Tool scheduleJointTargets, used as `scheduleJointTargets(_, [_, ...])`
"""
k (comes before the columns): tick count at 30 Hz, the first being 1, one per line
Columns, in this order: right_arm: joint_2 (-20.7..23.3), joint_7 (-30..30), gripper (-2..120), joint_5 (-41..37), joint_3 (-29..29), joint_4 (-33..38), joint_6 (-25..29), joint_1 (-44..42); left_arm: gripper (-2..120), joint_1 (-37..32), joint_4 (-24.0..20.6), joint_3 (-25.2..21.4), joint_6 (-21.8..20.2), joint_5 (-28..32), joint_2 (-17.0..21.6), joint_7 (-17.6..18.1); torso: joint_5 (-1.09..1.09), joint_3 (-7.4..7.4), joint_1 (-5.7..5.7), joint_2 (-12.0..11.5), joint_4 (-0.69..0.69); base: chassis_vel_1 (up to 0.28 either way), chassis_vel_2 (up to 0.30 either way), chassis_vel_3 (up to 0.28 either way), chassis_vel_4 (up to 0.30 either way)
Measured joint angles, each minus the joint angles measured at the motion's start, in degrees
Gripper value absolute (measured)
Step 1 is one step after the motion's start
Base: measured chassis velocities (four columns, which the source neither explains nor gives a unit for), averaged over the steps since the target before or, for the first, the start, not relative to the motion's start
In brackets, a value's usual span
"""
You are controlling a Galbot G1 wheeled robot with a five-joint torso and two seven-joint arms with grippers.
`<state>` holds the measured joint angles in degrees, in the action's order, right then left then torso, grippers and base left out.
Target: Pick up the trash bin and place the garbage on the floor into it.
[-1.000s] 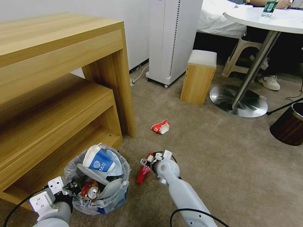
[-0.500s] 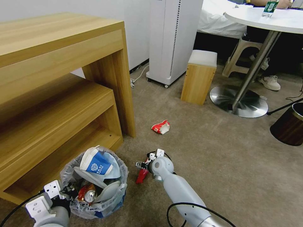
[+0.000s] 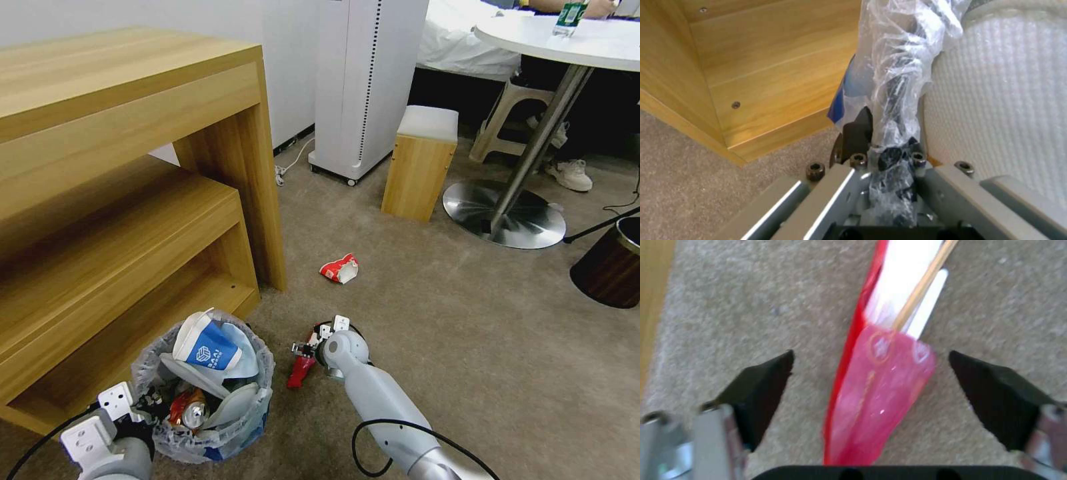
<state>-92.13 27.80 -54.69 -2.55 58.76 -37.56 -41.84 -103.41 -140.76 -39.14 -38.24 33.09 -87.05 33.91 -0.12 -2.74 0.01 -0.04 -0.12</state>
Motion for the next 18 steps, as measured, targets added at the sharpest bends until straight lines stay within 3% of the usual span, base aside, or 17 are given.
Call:
scheduleJointTargets(10, [-0.07, -2.47, 44, 4.4, -0.9, -3.67, 0.84, 0.79, 1, -0.32, -0.54, -0.1, 0.01, 0.21, 0.44, -0.02, 0.0, 0.0, 0.0, 0.0, -0.01, 0.0, 0.0, 0.0, 0.0])
scheduleJointTargets(15, [-0.07, -3.33, 32, 5.61, -1.15, -3.98, 1.11, 0.81, 1, -0.28, -0.55, -0.06, 0.01, 0.24, 0.52, -0.03, 0.0, 0.0, 0.0, 0.0, 0.0, 0.0, 0.0, 0.0, 0.0])
scheduleJointTargets(18, [-0.06, -3.93, 16, 6.78, -1.28, -3.9, 1.44, 0.48, 1, -0.16, -0.47, 0.06, 0.01, 0.27, 0.56, -0.06, 0.0, 0.0, 0.0, 0.0, 0.0, 0.0, 0.0, 0.0, 0.0])
